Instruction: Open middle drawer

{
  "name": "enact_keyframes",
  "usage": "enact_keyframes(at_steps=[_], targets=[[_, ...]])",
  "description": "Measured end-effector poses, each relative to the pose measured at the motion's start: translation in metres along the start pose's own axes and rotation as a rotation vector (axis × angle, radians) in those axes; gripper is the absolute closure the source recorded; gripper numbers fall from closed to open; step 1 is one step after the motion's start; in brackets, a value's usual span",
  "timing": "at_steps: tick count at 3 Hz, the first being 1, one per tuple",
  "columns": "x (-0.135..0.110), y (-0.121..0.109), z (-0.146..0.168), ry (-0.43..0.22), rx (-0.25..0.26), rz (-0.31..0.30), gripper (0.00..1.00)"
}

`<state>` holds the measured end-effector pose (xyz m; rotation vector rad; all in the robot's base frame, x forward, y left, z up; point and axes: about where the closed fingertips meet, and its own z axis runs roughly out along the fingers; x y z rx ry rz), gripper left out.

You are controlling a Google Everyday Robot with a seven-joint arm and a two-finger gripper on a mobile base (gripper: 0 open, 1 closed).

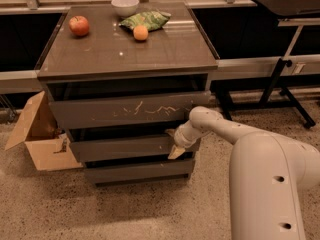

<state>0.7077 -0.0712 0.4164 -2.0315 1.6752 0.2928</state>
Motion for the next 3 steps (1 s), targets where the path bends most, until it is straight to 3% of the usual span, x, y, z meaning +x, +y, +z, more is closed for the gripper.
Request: enact_keyframes(at_steps=[2,3], targets=[[-0.029,0.021,-0.029,-0.049,0.023,-0.047,0.86],[-0.031,0.023,-0.032,-0.049,0.023,-0.047,0.9]])
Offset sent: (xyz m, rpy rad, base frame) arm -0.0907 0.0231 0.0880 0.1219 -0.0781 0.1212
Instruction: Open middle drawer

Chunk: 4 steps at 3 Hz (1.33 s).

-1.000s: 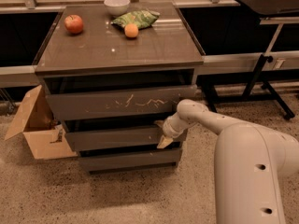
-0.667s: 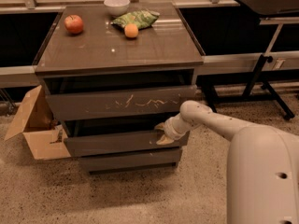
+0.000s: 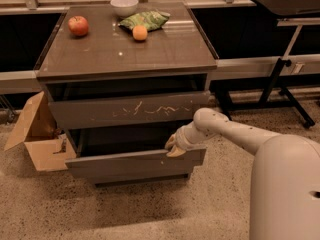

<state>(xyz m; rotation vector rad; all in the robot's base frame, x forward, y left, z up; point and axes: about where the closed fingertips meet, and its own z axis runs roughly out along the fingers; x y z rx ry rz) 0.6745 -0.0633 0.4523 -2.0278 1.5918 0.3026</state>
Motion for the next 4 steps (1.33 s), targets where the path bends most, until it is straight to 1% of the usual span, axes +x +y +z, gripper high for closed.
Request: enact_keyframes(at_steps=[3,4], targets=[[0.0,0.0003,0.0004,0.0,-0.001,0.0,0.2],[-0.0005,0.0056,0.0057,0.001,-0.018,-0.002,0.0]])
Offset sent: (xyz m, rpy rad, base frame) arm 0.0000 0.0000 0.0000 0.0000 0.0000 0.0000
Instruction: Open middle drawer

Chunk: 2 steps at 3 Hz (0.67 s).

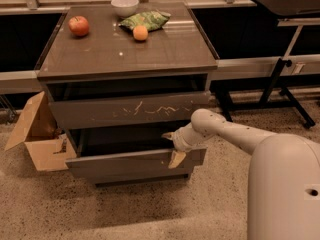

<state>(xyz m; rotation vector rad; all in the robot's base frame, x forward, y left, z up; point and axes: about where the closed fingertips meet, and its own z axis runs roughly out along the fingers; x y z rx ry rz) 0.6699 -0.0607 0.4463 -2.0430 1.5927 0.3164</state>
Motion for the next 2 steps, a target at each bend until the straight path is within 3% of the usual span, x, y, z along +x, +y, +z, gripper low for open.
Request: enact_keyframes(at_steps=[2], targets=[[0.003,0.029,0.023,-0.021,-0.108,0.04,0.0]])
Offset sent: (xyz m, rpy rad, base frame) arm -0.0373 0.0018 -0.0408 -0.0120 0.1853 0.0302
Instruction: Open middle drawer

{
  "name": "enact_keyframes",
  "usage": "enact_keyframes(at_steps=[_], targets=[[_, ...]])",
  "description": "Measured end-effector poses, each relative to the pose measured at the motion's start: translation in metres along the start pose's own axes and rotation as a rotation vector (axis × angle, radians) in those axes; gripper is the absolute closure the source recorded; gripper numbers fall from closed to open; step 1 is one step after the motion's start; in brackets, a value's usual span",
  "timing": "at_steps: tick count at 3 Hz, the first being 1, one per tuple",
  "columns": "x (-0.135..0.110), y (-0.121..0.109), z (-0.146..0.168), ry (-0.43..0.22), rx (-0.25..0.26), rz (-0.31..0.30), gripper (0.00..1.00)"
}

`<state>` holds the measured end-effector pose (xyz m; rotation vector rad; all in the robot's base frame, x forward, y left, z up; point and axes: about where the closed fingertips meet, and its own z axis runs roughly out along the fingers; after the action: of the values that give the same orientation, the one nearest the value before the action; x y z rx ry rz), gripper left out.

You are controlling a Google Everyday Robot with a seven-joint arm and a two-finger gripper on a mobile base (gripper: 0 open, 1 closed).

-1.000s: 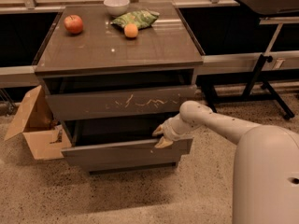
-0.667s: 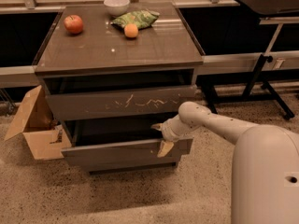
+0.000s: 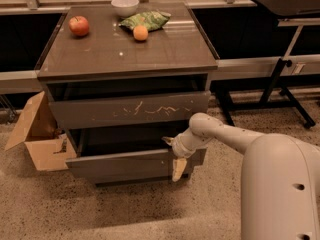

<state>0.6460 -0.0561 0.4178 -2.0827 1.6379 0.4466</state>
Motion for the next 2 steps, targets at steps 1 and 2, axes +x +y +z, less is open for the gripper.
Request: enact_keyframes(at_steps=[1,2], targets=[[0.002,0.015,0.005,-0.009,-0.052,0.027,0.17],[-0.005,0.03,-0.001,-0.004,-0.093,0.04,0.4]])
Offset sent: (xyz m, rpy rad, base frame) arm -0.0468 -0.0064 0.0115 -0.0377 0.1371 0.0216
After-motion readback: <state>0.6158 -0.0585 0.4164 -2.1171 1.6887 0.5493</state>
